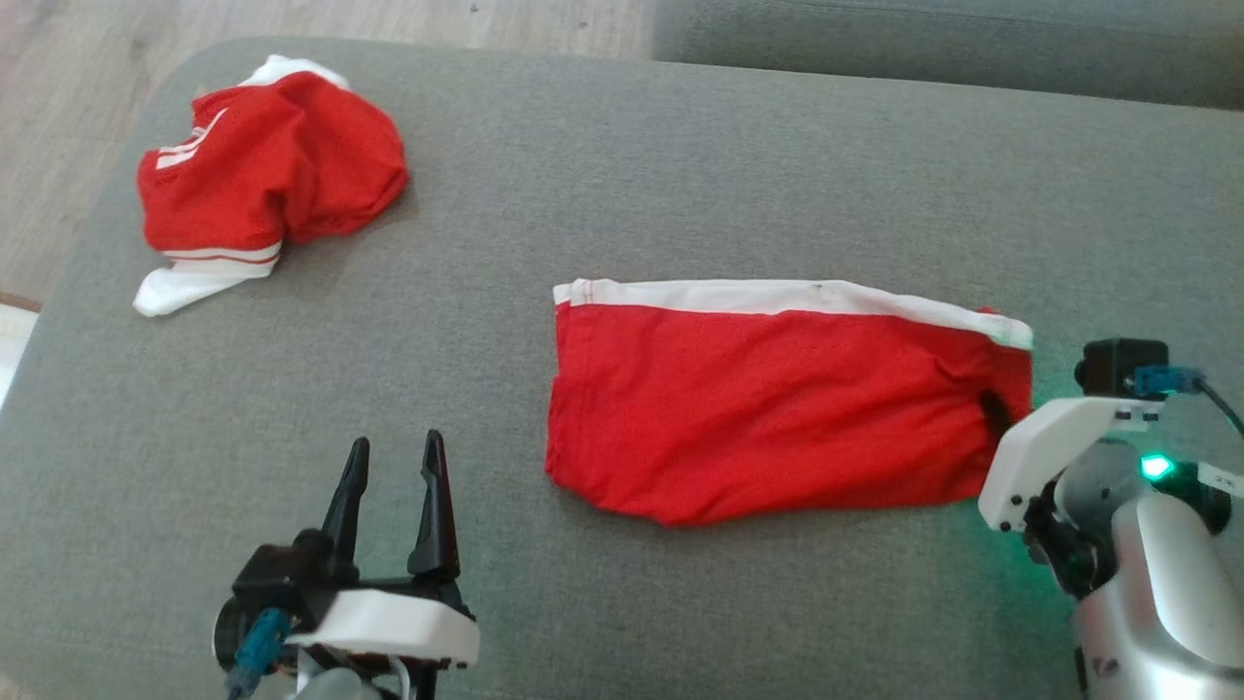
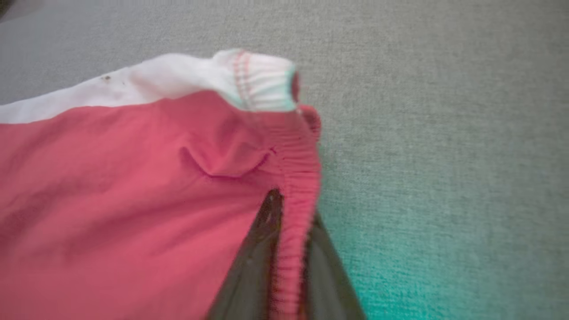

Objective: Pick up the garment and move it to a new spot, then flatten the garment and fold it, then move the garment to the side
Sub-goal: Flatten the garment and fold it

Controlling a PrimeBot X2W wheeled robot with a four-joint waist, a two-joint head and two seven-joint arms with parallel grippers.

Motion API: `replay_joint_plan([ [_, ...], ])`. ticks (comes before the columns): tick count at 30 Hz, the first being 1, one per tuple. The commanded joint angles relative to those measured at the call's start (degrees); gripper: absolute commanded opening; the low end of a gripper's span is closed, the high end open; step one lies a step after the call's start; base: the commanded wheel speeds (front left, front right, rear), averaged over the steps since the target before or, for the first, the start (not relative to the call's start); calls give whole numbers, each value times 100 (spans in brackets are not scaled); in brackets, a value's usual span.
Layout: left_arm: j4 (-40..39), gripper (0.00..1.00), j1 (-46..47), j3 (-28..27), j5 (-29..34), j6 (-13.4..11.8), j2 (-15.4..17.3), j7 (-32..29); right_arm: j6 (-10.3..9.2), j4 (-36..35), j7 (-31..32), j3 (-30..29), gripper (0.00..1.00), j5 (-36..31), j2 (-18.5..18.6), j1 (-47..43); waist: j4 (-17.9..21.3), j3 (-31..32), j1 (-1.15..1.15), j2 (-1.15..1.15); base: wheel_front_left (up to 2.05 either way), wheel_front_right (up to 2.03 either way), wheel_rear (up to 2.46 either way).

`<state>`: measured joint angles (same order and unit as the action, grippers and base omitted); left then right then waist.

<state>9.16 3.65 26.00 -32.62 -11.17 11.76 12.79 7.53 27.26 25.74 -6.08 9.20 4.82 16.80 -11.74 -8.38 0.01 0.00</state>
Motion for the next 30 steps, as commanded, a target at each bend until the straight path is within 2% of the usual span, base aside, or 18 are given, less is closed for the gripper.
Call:
replay_joint_plan([
  [1, -137, 100, 269, -188, 59, -31, 26, 93, -4, -85, 50, 151, 0, 56, 81, 151, 57, 0, -1, 0, 0, 0, 0],
  [7, -109, 100, 313, -144, 67, -9, 23, 94, -4, -228, 109, 37, 0, 386, 291, 252, 352, 45, -1, 0, 0, 0, 0],
  [13, -94, 100, 327, -75, 71, -3, -32, 102, -4, -586, 404, -305, 0, 594, 819, 51, 571, 71, -1, 0, 0, 0, 0],
  [16, -87, 100, 324, -60, 67, -1, -34, 103, -4, -780, 510, -424, 0, 633, 919, -60, 667, 60, -1, 0, 0, 0, 0],
  [23, -53, 100, 372, -54, 51, 2, -29, 108, -4, -1269, 619, -199, 0, 1158, 503, -124, 790, 95, -1, 0, 0, 0, 0],
  [30, -62, 100, 384, -54, 20, -2, -2, 104, -4, -1862, 673, 565, 0, 1796, 26, -44, 680, 187, -1, 0, 0, 0, 0],
])
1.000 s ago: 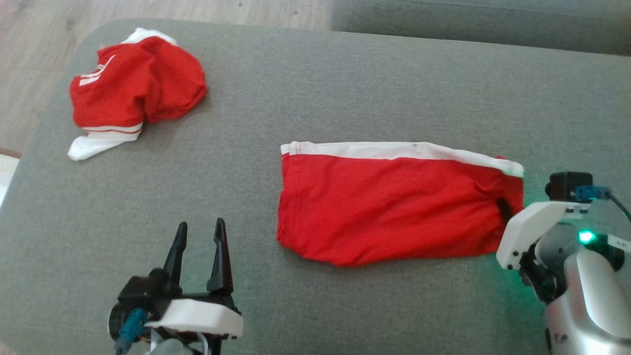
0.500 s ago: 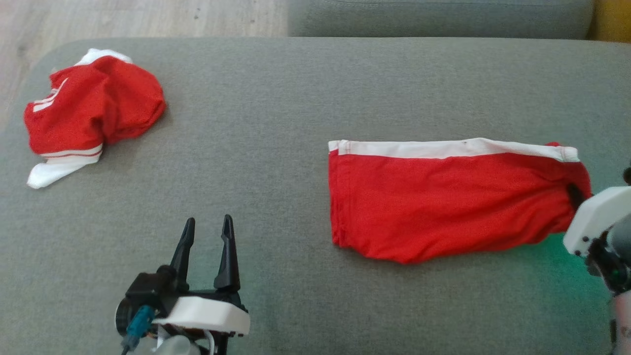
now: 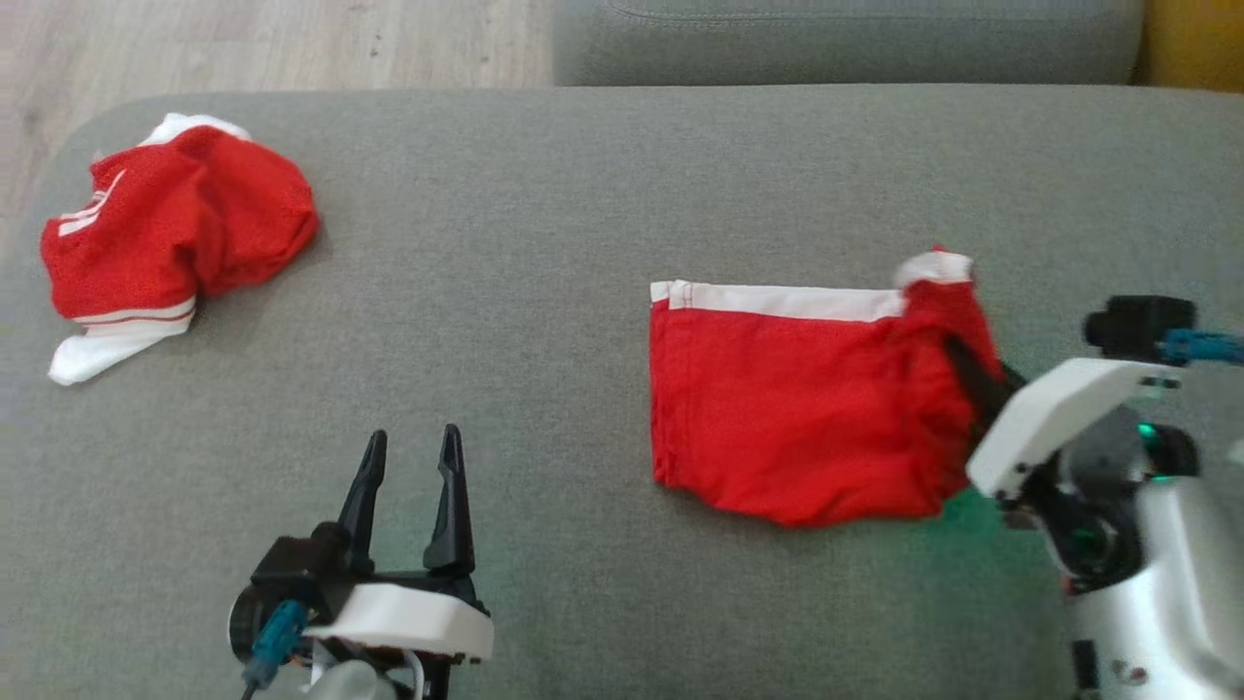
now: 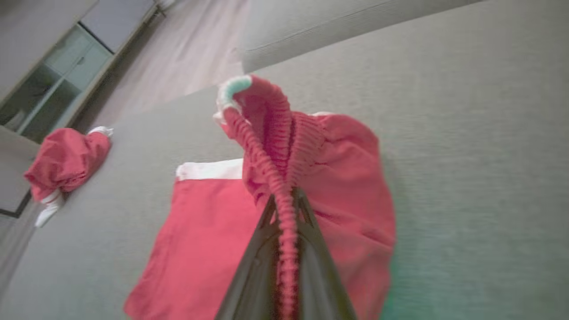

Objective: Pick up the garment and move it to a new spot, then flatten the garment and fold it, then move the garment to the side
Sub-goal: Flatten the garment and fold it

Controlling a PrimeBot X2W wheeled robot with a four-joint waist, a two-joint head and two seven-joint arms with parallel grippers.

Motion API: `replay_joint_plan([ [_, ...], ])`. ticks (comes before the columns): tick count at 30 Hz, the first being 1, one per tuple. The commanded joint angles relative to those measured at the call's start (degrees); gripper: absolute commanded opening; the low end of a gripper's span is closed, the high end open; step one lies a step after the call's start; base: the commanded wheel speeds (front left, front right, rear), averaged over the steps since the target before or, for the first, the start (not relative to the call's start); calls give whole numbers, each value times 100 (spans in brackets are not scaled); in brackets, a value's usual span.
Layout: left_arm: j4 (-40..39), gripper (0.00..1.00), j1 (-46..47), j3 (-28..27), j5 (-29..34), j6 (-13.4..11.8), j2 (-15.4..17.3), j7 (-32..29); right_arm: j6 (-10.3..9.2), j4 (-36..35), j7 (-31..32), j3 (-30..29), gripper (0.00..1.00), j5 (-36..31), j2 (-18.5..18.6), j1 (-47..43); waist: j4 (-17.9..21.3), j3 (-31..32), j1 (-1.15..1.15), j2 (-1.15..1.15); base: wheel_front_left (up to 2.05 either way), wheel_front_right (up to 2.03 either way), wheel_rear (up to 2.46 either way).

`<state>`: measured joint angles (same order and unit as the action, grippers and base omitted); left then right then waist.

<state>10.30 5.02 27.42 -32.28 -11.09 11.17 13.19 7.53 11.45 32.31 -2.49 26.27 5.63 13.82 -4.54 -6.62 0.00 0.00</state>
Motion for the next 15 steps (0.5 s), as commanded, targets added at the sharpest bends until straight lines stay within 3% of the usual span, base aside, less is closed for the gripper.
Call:
replay_joint_plan([
  [1, -179, 100, 246, -191, -17, -8, 59, 62, -4, -309, 5, 302, 0, 141, -99, 270, -71, 17, 0, 0, 0, 0, 0],
  [7, -183, 100, 255, -139, -32, 9, 29, 57, -4, -92, -154, 796, 0, 273, -255, 447, -273, 22, 0, 0, 0, 0, 0],
  [15, -78, 100, 289, -34, -57, 78, -89, 77, -4, 788, -576, 1484, 0, 566, -273, 832, -571, 2, 0, 0, 0, 0, 0],
])
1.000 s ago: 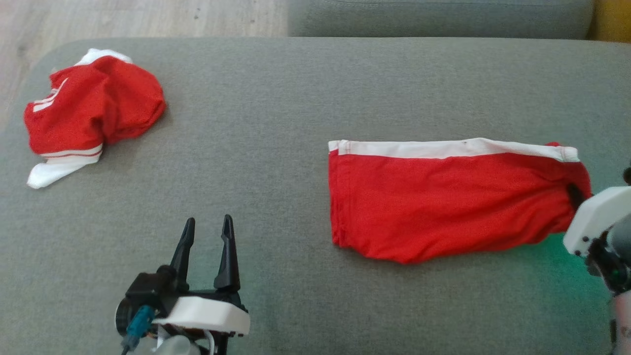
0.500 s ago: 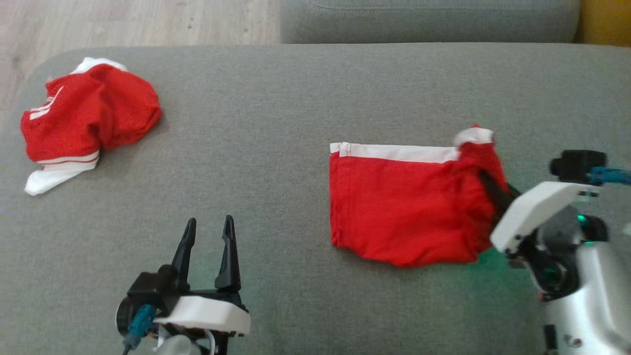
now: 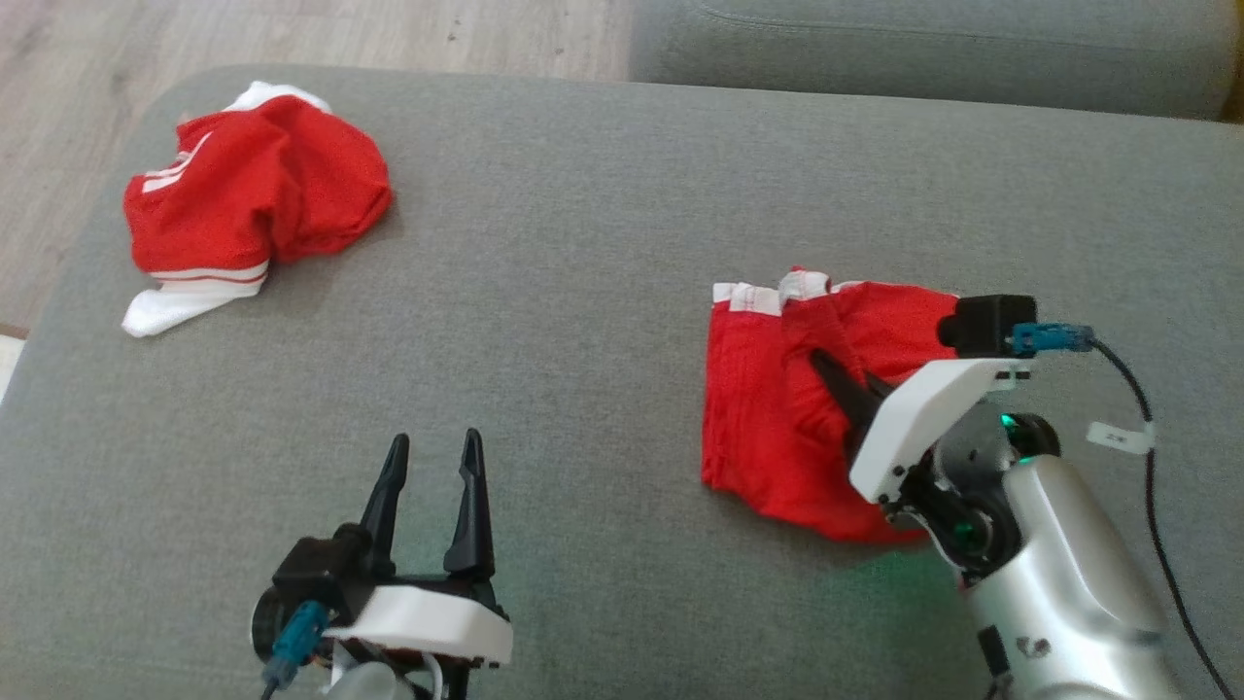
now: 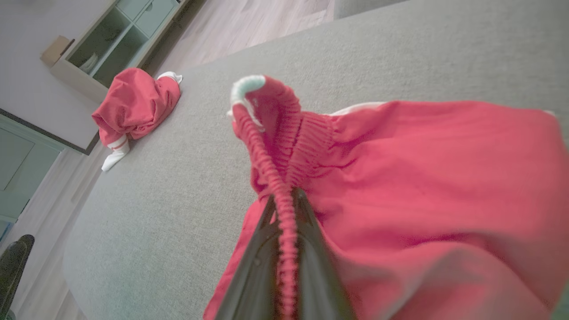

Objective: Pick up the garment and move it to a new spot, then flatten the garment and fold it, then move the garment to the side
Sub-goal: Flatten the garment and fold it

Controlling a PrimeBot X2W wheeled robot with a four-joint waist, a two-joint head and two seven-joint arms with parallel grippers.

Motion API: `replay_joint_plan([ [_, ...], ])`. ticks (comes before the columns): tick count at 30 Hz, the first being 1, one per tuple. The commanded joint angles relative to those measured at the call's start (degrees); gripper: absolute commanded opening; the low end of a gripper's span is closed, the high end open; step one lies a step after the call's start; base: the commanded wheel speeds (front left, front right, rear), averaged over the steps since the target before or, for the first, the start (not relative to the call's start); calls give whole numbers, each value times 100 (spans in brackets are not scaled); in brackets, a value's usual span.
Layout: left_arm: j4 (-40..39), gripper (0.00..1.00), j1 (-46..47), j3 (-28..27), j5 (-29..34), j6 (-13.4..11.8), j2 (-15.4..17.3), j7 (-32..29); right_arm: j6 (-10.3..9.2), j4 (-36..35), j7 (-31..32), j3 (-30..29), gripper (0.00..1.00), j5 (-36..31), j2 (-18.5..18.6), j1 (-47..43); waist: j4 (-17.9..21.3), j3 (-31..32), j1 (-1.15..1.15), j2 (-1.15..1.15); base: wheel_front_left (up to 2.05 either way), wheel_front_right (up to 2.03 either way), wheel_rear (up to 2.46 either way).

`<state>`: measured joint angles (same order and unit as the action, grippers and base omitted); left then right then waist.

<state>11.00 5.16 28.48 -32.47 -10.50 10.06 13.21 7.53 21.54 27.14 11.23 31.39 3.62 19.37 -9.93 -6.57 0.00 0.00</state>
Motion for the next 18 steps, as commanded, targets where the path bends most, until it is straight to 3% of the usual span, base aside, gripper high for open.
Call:
replay_joint_plan([
  [1, -136, 100, 274, -130, -40, 24, 7, 78, -4, -96, -121, 181, 0, 83, -72, 330, -58, -4, 0, 0, 0, 0, 0],
  [2, -125, 100, 273, -120, -40, 29, -4, 82, -4, 32, -173, 257, 3, 100, -73, 384, -81, -4, 0, 0, 0, 0, 0],
  [3, -114, 100, 270, -112, -40, 32, -14, 85, -4, 150, -244, 328, 25, 107, -73, 440, -96, -6, 0, 0, 0, 0, 0],
  [4, -103, 100, 270, -103, -40, 38, -23, 88, -4, 252, -328, 396, 95, 95, -73, 495, -116, -7, 0, 0, 0, 0, 0],
  [5, -90, 100, 271, -95, -41, 46, -30, 91, -4, 349, -410, 466, 100, 75, -73, 545, -133, -5, 0, 0, 0, 0, 0],
  [13, -9, 100, 224, -115, -61, 63, -37, 118, -4, 573, -1030, 1002, 100, 139, -74, 749, -65, 95, 0, 0, 0, 0, 0],
  [18, -45, 100, 236, -142, -44, 42, 0, 126, -4, 539, -1472, 959, 100, -322, -74, 798, 91, 151, 0, 0, 0, 0, 0],
])
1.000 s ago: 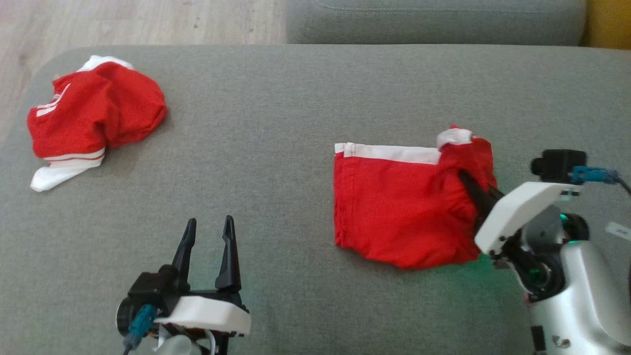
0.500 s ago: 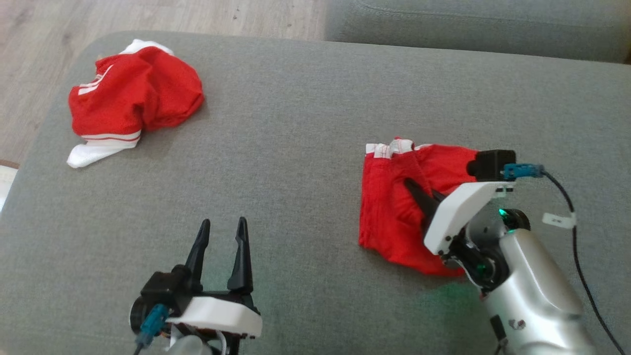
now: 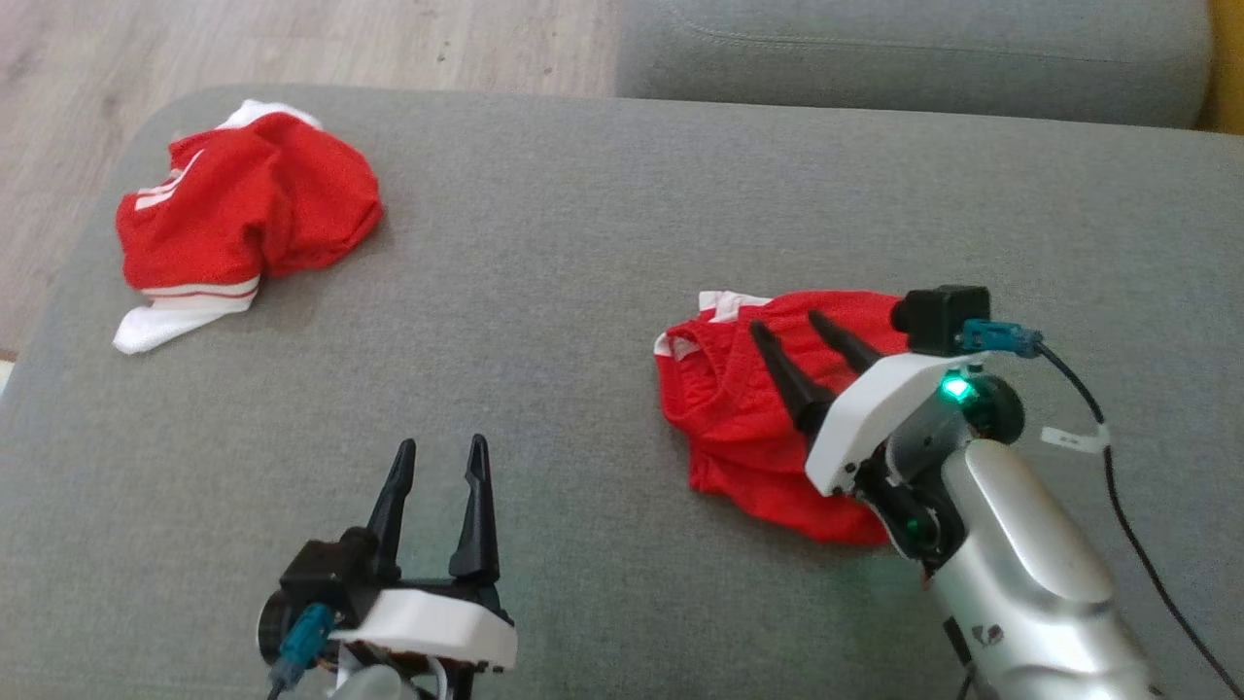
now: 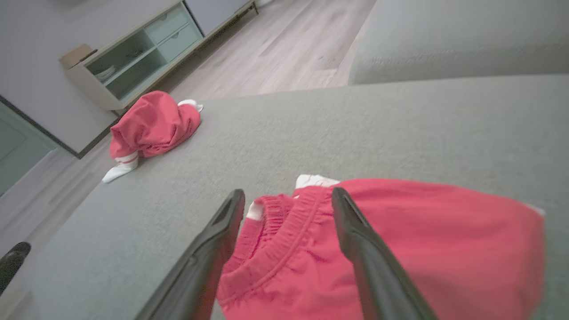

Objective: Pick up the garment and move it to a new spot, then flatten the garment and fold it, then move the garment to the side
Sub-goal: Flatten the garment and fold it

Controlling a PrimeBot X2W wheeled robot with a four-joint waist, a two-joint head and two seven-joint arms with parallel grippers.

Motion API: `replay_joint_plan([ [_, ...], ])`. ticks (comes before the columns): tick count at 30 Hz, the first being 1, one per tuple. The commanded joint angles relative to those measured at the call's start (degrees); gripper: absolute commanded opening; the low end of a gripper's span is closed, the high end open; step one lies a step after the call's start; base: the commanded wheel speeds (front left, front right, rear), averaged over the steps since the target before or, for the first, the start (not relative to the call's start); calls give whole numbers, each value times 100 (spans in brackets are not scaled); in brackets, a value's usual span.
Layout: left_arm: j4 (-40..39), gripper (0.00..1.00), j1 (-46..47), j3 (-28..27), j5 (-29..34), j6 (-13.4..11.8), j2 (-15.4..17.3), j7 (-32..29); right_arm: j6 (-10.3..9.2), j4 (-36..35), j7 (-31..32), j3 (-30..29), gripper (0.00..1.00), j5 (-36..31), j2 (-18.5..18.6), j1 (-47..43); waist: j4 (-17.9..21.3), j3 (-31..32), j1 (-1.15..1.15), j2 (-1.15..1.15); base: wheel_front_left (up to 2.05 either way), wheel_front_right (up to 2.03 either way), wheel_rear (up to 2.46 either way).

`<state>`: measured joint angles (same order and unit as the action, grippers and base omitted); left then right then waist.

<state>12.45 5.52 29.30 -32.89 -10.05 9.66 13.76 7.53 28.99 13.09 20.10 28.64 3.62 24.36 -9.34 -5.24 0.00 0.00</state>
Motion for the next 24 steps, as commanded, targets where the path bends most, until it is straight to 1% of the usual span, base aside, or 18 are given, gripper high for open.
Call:
replay_joint_plan([
  [1, -199, 100, 210, -227, 3, -9, 49, 72, -4, -222, -173, 15, 100, -175, -74, 288, 65, 35, 0, 0, 0, 0, 0],
  [8, -234, 100, 277, -280, 34, -80, 131, 59, -4, -497, -978, -622, 100, -1281, -74, -74, 318, 207, 0, 0, 0, 0, 0],
  [12, -227, 100, 226, -308, 20, -132, 161, 50, -4, -790, -1275, -1037, 100, -1684, -74, -564, 446, 353, 0, 0, 0, 0, 0],
  [13, -231, 100, 163, -319, 0, -151, 173, 50, -4, -962, -1404, -1233, 100, -1839, -74, -839, 501, 427, 0, 0, 0, 0, 0],
  [15, -242, 100, 81, -330, -15, -174, 192, 53, -4, -1134, -1525, -1424, 100, -1911, -74, -1138, 543, 506, 0, 0, 0, 0, 0],
  [16, -242, 100, 81, -330, -15, -174, 192, 53, -4, -1134, -1525, -1424, 100, -1911, -74, -1138, 543, 506, 0, 0, 0, 0, 0],
  [20, -266, 100, -115, -365, -37, -222, 241, 63, -4, -1472, -1734, -1684, 100, -1987, -74, -1751, 600, 594, 0, 0, 0, 0, 0],
  [24, -283, 100, -325, -386, -33, -282, 303, 72, -4, -1756, -1909, -1718, 100, -1995, -74, -2201, 674, 617, 0, 0, 0, 0, 0],
])
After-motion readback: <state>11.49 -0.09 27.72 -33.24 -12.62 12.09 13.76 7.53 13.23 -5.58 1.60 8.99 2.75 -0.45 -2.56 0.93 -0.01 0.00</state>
